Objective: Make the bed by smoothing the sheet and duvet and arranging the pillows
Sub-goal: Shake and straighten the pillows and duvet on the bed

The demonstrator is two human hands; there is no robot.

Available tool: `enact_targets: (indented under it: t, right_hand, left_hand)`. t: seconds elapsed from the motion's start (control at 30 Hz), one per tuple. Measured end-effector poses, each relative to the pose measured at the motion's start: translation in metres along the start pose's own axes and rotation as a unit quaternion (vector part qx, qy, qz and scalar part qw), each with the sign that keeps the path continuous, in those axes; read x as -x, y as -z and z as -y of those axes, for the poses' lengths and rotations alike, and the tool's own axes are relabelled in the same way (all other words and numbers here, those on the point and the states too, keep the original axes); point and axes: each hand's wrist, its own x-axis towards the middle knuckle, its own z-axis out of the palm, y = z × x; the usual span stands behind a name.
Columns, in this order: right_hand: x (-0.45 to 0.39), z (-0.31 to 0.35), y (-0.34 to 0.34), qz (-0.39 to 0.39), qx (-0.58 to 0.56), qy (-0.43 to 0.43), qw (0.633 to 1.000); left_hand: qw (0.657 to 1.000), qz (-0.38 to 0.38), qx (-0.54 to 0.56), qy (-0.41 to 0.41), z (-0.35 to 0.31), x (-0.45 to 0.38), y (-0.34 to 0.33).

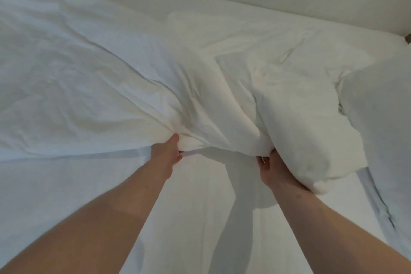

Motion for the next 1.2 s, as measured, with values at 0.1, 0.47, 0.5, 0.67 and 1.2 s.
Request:
enact_targets:
  t: [0.1, 0.47, 0.5, 0.67, 1.2]
  right_hand:
    - [0.022, 0.024, -0.003, -0.028, 0.016, 0.060, 0.998]
    - [0.213, 0.051, 0.081, -0.149, 0.165, 0.051, 0.974]
    - [0.230, 0.045, 0.094, -0.152, 0.172, 0.037, 0.972]
    - [0.305, 0.021, 0.145, -0.142, 0.206, -0.029, 0.968]
    - [0.280, 0.115, 0.184, -0.191, 0.203, 0.074, 0.958]
  left_hand:
    - [0.994, -0.044, -0.079, -0.053, -0.004, 0.040, 0.004]
    - [0.989, -0.067, -0.133, 0.004, 0.044, 0.257, 0.114]
    - [0.987, -0.072, -0.141, 0.010, 0.049, 0.273, 0.129]
    - [0.977, -0.083, -0.191, 0.044, 0.087, 0.323, 0.193]
    - [0.781, 0.078, -0.564, -0.256, -0.018, 0.297, 0.052]
